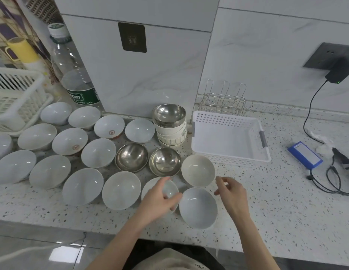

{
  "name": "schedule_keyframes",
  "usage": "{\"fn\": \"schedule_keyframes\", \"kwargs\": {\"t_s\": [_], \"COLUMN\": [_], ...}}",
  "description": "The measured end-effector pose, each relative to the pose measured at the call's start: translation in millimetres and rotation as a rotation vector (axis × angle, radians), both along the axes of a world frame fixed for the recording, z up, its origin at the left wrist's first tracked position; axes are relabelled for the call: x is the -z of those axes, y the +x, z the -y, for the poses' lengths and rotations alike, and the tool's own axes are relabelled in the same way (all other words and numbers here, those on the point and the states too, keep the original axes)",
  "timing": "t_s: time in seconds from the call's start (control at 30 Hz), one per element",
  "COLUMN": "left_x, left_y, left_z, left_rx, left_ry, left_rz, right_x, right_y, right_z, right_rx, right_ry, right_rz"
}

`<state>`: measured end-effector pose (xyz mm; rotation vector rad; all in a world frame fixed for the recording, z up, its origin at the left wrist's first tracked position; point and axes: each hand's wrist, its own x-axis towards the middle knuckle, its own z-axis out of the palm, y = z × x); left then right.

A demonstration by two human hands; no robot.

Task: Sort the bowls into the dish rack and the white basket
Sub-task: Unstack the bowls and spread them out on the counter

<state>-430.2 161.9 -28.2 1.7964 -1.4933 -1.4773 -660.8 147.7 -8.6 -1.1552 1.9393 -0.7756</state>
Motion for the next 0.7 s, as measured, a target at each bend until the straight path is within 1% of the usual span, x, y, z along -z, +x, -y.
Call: {"fn": "schedule_keyframes", "kwargs": {"t_s": [0.13, 0.23, 0.3, 0.37, 0.5, 0.6, 0.7], "left_x": [-20, -38, -49, -58, -68, -66, -61], "left_y": [28, 48, 58, 63, 62, 59, 57], "left_z": [46, 93, 127, 160, 206, 224, 231], "left_rx": [-0.188, -0.265, -0.293, -0.284, -0.196, -0.19, -0.117], "left_ry": [-0.067, -0.171, -0.199, -0.187, -0.137, -0.089, -0.076], "left_rz": [-0.141, -0.083, -0.051, -0.018, 0.063, 0.076, 0.112], "right_x": [-12, -18, -22, -25, -26, -25, -24], "right_y": [30, 53, 65, 74, 84, 86, 87], "right_z": [26, 44, 52, 56, 55, 47, 37], "right_rx": [-0.012, -0.013, -0.013, -0.007, 0.007, 0.027, 0.057], "right_ry": [-0.036, -0.04, -0.038, -0.049, -0.038, -0.036, -0.029], "right_rz": [0.026, 0.012, 0.016, 0.019, -0.003, -0.006, -0.003]}}
